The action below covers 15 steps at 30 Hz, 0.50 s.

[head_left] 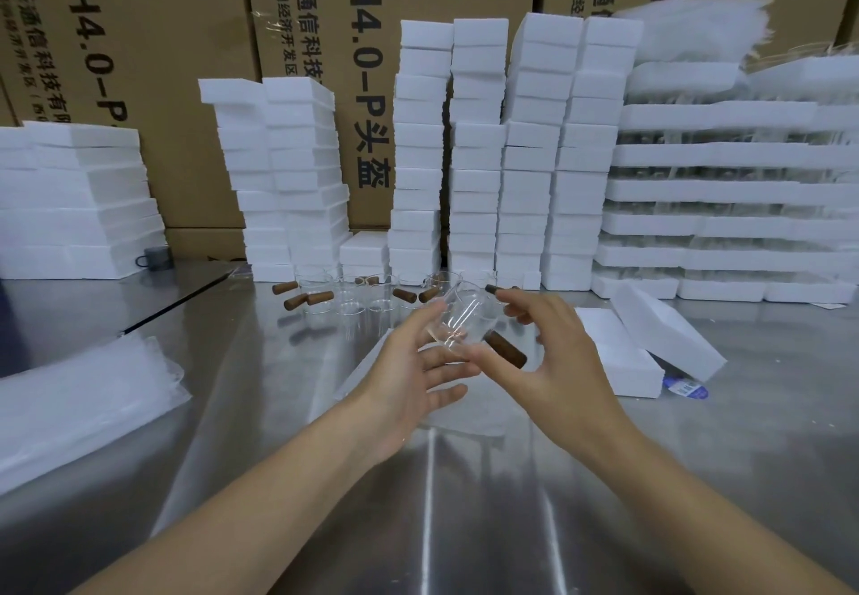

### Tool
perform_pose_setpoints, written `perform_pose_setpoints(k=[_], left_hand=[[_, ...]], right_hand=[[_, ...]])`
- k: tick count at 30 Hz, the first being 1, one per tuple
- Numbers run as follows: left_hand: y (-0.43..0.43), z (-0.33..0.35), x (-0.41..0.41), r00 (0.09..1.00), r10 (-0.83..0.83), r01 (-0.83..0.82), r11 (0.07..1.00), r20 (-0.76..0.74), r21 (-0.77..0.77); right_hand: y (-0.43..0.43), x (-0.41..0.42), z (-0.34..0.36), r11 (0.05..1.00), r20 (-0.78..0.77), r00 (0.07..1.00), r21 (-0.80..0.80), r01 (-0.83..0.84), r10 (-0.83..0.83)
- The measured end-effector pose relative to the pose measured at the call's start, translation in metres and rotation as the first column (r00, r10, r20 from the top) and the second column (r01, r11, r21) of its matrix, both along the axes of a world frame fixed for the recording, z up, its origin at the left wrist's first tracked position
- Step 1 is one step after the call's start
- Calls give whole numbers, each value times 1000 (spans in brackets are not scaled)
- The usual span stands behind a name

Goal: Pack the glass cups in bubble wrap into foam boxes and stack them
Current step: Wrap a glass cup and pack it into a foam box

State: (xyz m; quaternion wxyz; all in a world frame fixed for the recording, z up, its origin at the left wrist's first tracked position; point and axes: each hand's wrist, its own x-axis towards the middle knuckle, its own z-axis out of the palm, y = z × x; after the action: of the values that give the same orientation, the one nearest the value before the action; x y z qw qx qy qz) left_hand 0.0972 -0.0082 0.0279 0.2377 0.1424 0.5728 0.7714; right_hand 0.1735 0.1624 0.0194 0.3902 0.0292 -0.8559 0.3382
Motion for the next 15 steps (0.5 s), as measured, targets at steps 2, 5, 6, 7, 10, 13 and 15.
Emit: perform_pose_setpoints(k=[2, 5, 6, 7, 10, 13, 15], left_hand=[[1, 0, -1, 999, 17, -17, 1000, 40, -1], [1, 1, -3, 999, 33, -33, 999, 34, -9], [1, 1, -4, 999, 33, -33, 999, 16, -19], [1, 1, -4, 1000, 29, -30, 999, -7, -36], [3, -3, -6, 991, 40, -55, 992, -129, -112], [8, -10, -6, 926, 122, -197, 963, -358, -182], [8, -22, -10, 790, 68, -305, 906, -610, -294]], right_hand=[[2, 2, 1, 997, 117, 992, -63, -34, 41], [3, 5, 2, 992, 250, 962, -88, -91, 110], [3, 5, 2, 986, 275, 950, -118, -118, 146], [2, 5, 2, 974, 287, 938, -165, -152, 195], [1, 2, 5, 927, 261, 921, -314, -204, 291], [4, -3, 10, 851, 229, 941, -515, -99, 248], [11, -5, 11, 778, 225, 953, -628, -18, 204]])
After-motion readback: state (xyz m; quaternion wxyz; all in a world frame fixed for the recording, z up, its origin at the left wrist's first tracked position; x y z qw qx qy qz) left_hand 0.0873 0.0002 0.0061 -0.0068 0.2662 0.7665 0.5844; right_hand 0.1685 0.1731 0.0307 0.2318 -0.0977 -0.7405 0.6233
